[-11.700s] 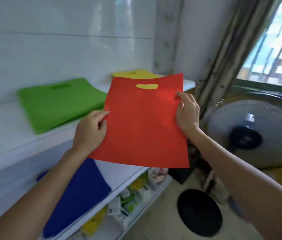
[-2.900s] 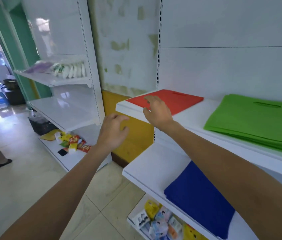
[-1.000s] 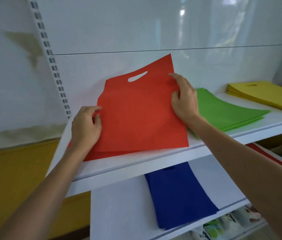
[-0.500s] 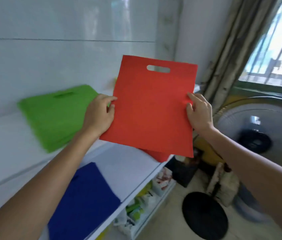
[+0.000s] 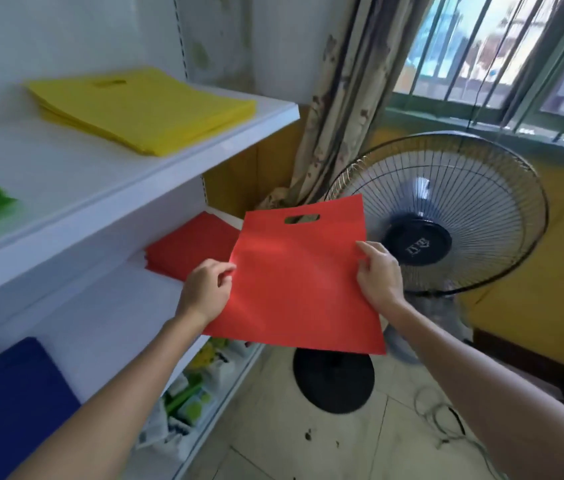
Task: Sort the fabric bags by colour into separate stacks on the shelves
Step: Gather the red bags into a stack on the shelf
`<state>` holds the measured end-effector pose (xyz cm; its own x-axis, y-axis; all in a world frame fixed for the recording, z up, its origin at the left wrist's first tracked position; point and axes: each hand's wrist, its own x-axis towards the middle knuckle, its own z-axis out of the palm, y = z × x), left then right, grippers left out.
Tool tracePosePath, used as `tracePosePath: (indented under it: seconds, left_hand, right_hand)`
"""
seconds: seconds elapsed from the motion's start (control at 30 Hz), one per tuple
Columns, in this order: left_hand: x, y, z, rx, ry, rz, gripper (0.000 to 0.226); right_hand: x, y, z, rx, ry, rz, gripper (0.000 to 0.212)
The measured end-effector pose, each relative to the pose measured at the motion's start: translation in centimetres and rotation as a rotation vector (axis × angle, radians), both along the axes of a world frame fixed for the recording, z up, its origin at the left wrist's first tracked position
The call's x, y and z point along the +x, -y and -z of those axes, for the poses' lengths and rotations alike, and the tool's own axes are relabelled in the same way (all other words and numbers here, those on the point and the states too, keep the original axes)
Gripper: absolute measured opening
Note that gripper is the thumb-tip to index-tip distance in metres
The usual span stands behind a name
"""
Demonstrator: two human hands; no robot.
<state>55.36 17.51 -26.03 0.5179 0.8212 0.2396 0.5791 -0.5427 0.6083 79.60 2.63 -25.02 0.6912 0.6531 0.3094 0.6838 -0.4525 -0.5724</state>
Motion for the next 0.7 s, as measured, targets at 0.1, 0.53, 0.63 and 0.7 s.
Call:
tracePosePath:
  seconds: [0.1, 0.53, 0.63, 0.7]
  left_hand:
    - [0.9, -2.7, 3.9, -0.075, -0.016, -0.031, 0.025]
    - [1.5, -10.0, 13.1, -0.24, -0.009, -0.307, 0.032]
    - [1.8, -11.6, 13.8, -0.236, -0.006, -0.441, 0.037]
    - [2.1, -12.4, 14.2, -0.229, -0.023, -0.504, 0.04]
  right_hand:
    - [0.8, -2.8, 3.5, -0.089, -0.018, -0.027, 0.043]
    - [3.1, -17.9, 12.9, -0.29, -0.15, -0.298, 0.051]
    - [3.5, -23.7, 13.6, -0.348, -0.109, -0.432, 0.056]
    - [3.7, -27.1, 13.7, -0.402, -0.09, -0.503, 0.059]
